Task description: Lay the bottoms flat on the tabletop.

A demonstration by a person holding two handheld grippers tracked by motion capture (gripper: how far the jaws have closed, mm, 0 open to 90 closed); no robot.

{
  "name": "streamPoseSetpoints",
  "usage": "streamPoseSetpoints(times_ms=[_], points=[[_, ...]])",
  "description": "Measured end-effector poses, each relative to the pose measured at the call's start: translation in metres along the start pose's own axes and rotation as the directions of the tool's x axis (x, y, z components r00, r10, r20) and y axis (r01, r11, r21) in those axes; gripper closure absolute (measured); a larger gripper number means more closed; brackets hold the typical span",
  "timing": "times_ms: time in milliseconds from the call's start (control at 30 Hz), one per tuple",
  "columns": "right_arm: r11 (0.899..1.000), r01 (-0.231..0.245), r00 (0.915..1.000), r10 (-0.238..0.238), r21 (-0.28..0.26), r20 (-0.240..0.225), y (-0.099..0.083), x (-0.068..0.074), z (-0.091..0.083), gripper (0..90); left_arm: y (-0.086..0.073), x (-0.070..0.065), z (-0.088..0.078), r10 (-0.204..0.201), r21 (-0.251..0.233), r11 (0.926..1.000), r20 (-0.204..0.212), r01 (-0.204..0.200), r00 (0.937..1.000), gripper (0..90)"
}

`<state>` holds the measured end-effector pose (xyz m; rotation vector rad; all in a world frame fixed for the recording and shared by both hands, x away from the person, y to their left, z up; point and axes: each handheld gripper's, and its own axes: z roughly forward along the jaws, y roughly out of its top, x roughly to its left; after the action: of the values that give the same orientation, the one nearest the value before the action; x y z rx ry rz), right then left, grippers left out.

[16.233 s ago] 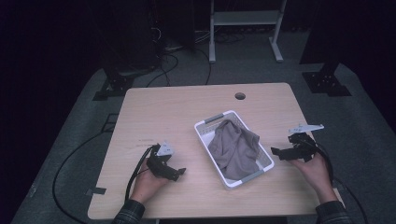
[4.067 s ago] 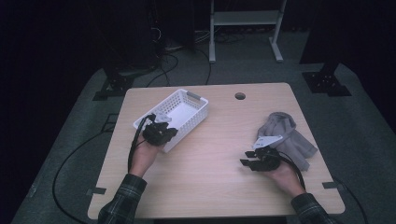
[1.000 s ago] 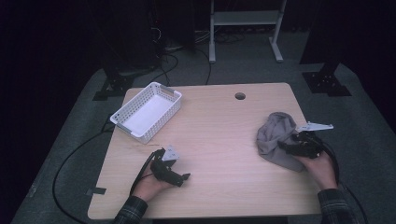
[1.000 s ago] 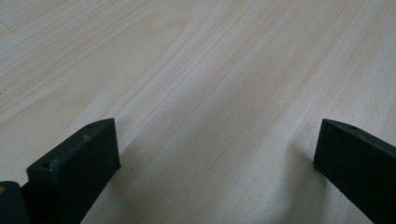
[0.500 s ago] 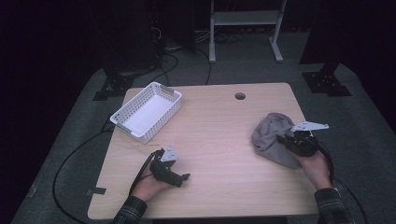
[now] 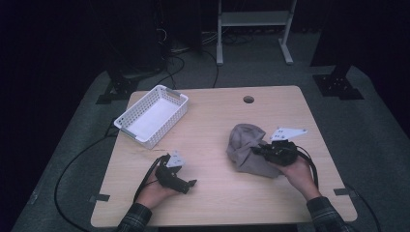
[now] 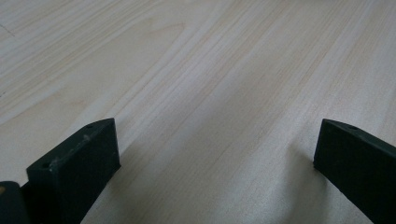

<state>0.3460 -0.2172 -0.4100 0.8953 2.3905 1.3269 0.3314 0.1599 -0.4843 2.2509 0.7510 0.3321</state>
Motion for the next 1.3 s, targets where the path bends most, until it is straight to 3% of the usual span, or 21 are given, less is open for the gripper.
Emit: streamPoseSetpoints(times_ms=[33, 67, 100, 167, 233, 333, 433, 500, 667, 733, 833, 867, 967, 1067, 1100, 1167, 1200, 1233, 1267, 1300], points=[[1.0, 0.0, 1.0, 0.0, 0.0, 0.0, 0.0, 0.0, 0.0, 82.0, 0.0, 0.0, 0.0, 0.0, -0.001, 1.0, 0.0, 0.0, 1.0, 0.0], [1.0, 0.024, 0.9978, -0.024, -0.002, -0.061, 0.003, 0.009, 0.004, 82.0, 0.0, 0.0, 0.0, 0.0, -0.001, 1.0, 0.0, 0.0, 1.0, 0.0], [1.0, 0.024, 0.9978, -0.024, -0.002, -0.061, 0.003, 0.009, 0.004, 82.0, 0.0, 0.0, 0.0, 0.0, -0.001, 1.0, 0.0, 0.0, 1.0, 0.0], [0.998, 0.062, 0.9919, -0.061, 0.006, -0.111, 0.003, 0.015, 0.008, 80.1, 0.0, 0.0, 0.0, 0.0, -0.001, 1.0, -0.001, 0.0, 1.0, 0.0], [0.998, 0.065, 0.9931, -0.063, 0.009, -0.099, 0.002, 0.015, 0.008, 78.8, 0.0, 0.0, 0.0, -0.001, -0.001, 1.0, -0.001, 0.001, 1.0, 0.0], [0.999, 0.029, 0.9996, -0.029, 0.029, 0.0, -0.003, 0.004, 0.007, 69.7, 0.0, 0.0, 0.0, 0.002, 0.001, 1.0, -0.001, -0.002, 1.0, 0.0], [1.0, -0.005, 0.9988, 0.004, 0.021, 0.049, -0.005, -0.006, -0.001, 67.5, 0.0, 0.0, 0.0, 0.0, -0.001, 1.0, -0.001, 0.0, 1.0, 0.0], [1.0, -0.017, 0.9986, 0.016, 0.014, 0.05, -0.006, -0.008, -0.004, 66.4, 0.0, 0.0, 0.0, 0.002, 0.002, 1.0, -0.001, -0.002, 1.0, 0.0], [0.999, -0.024, 0.9997, 0.024, -0.021, -0.01, -0.005, -0.001, -0.016, 62.5, 0.0, 0.0, 0.0, 0.0, -0.001, 1.0, -0.002, 0.0, 1.0, 0.0], [1.0, -0.003, 0.9983, 0.002, -0.01, -0.058, -0.004, 0.012, -0.01, 60.0, 0.0, 0.0, 0.0, 0.001, 0.002, 1.0, -0.002, -0.001, 1.0, 0.0], [1.0, 0.017, 0.9969, -0.017, -0.001, -0.077, 0.0, 0.022, -0.002, 58.4, 0.0, 0.0, 0.0, 0.001, 0.002, 1.0, -0.003, -0.001, 1.0, 0.0], [0.999, 0.04, 0.9944, -0.039, 0.008, -0.098, 0.004, 0.032, 0.01, 56.5, 0.0, 0.0, 0.0, 0.0, 0.002, 1.0, -0.003, 0.0, 1.0, 0.0], [0.997, 0.065, 0.9934, -0.061, 0.033, -0.097, 0.01, 0.041, 0.026, 53.6, 0.0, 0.0, 0.0, -0.004, 0.0, 1.0, -0.005, 0.004, 1.0, 0.0], [0.994, 0.086, 0.9945, -0.081, 0.063, -0.067, 0.01, 0.043, 0.035, 50.4, 0.001, -0.001, 0.0, -0.008, 0.003, 1.0, -0.012, 0.008, 0.9999, 0.0], [0.99, 0.094, 0.9955, -0.093, 0.109, -0.014, 0.007, 0.043, 0.043, 47.8, 0.005, -0.002, 0.001, -0.029, 0.029, 0.9991, -0.032, 0.03, 0.9991, 0.0], [0.988, 0.105, 0.9945, -0.104, 0.116, -0.009, 0.006, 0.042, 0.043, 47.8, 0.008, -0.003, 0.002, -0.048, 0.038, 0.9981, -0.033, 0.049, 0.9983, 1.9], [0.988, 0.105, 0.9945, -0.104, 0.116, -0.012, 0.004, 0.042, 0.042, 47.7, 0.012, -0.003, 0.002, -0.056, 0.047, 0.9973, -0.012, 0.057, 0.9983, 1.9], [0.99, 0.09, 0.9957, -0.087, 0.109, -0.031, 0.003, 0.042, 0.039, 46.8, 0.018, -0.004, 0.002, -0.069, 0.02, 0.9974, 0.016, 0.069, 0.9975, 3.1], [0.99, 0.09, 0.9954, -0.086, 0.108, -0.042, 0.002, 0.043, 0.038, 46.3, 0.018, -0.004, 0.002, -0.069, 0.02, 0.9974, 0.016, 0.069, 0.9975, 3.7], [0.99, 0.094, 0.9945, -0.088, 0.106, -0.057, 0.001, 0.044, 0.037, 44.9, 0.026, -0.006, 0.001, -0.091, -0.049, 0.9944, 0.05, 0.093, 0.9946, 4.9]])
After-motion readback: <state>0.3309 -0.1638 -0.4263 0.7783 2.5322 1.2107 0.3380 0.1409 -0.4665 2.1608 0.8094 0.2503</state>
